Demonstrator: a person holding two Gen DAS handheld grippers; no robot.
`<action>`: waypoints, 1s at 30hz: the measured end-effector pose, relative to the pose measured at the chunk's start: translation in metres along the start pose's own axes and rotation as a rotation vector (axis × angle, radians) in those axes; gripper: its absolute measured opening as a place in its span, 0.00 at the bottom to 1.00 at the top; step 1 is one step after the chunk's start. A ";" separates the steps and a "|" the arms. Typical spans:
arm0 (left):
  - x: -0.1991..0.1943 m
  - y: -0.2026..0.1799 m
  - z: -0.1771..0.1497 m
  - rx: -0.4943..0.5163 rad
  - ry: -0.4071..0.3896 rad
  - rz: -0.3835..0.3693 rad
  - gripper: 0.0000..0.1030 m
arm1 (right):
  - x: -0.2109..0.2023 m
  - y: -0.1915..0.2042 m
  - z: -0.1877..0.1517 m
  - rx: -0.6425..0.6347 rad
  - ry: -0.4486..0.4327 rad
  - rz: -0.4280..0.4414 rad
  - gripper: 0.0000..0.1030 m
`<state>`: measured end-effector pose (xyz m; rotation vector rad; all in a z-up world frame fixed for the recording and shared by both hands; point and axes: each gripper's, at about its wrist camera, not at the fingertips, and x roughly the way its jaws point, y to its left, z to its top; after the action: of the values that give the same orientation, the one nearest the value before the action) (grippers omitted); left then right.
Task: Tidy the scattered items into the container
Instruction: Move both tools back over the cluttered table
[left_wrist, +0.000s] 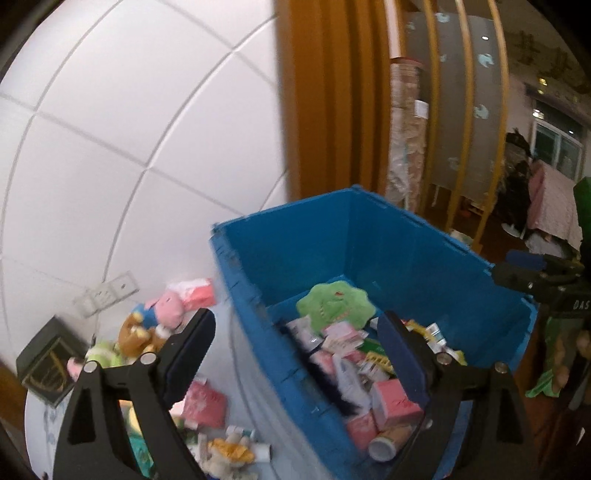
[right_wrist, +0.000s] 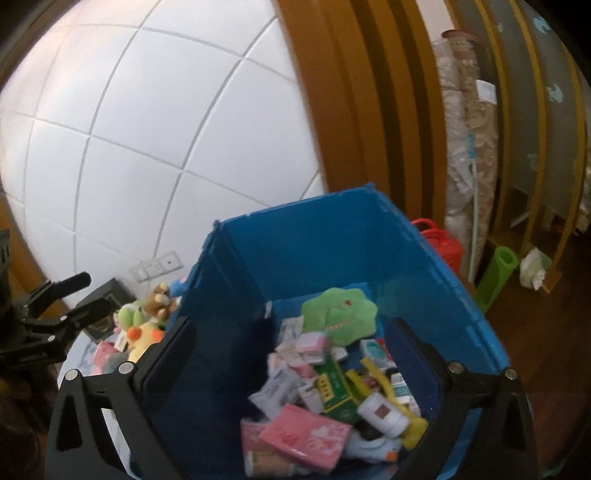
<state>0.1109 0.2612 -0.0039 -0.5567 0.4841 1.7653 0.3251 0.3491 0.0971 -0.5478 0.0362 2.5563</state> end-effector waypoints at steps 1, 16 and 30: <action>-0.004 0.006 -0.005 -0.009 0.003 0.013 0.87 | 0.002 0.007 -0.001 -0.008 0.005 0.013 1.00; -0.089 0.136 -0.105 -0.189 0.061 0.256 0.87 | 0.031 0.145 -0.019 -0.174 0.038 0.225 1.00; -0.139 0.217 -0.177 -0.275 0.116 0.337 0.87 | 0.044 0.255 -0.057 -0.285 0.070 0.311 1.00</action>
<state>-0.0467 -0.0040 -0.0548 -0.8112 0.4357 2.1486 0.1851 0.1424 0.0074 -0.7934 -0.2404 2.8647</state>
